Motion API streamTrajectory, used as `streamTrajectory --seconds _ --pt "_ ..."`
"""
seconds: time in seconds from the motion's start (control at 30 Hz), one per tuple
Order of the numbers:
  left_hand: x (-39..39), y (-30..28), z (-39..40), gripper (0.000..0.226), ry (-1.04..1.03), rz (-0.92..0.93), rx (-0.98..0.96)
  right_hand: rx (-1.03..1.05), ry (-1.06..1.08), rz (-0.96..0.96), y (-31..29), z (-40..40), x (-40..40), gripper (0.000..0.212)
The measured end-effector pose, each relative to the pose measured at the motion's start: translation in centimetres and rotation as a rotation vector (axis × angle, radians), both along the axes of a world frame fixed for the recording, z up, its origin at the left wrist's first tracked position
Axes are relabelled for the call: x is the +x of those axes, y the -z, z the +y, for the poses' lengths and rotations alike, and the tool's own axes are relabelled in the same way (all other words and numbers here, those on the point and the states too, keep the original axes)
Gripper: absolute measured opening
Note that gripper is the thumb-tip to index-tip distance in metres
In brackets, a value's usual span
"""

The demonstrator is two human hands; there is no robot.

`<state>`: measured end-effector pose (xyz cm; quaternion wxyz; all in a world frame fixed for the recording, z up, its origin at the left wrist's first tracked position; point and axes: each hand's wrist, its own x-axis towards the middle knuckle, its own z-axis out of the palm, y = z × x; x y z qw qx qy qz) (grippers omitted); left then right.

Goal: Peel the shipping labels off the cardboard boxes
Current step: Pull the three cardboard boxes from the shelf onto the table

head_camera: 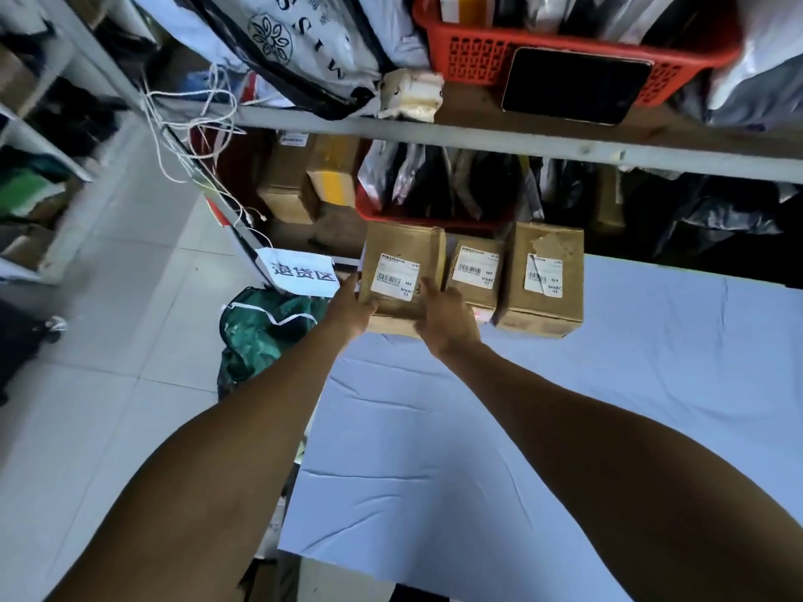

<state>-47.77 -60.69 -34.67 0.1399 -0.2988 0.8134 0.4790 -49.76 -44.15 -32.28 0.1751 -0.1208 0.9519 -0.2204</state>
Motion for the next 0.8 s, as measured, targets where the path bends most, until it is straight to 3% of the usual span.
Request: streamTrajectory --seconds 0.3,0.53,0.8 --pt "10.6 -2.5 6.1 0.053 -0.121 0.019 0.012 -0.015 -0.119 0.085 -2.1 6.4 7.9 0.055" --pt "20.6 -3.3 17.0 0.055 -0.198 0.055 0.045 -0.001 -0.234 0.072 -3.8 17.0 16.4 0.054" --pt "28.6 -2.6 28.3 0.053 -0.167 0.059 0.084 0.002 -0.184 -0.002 -2.6 28.5 24.8 0.062"
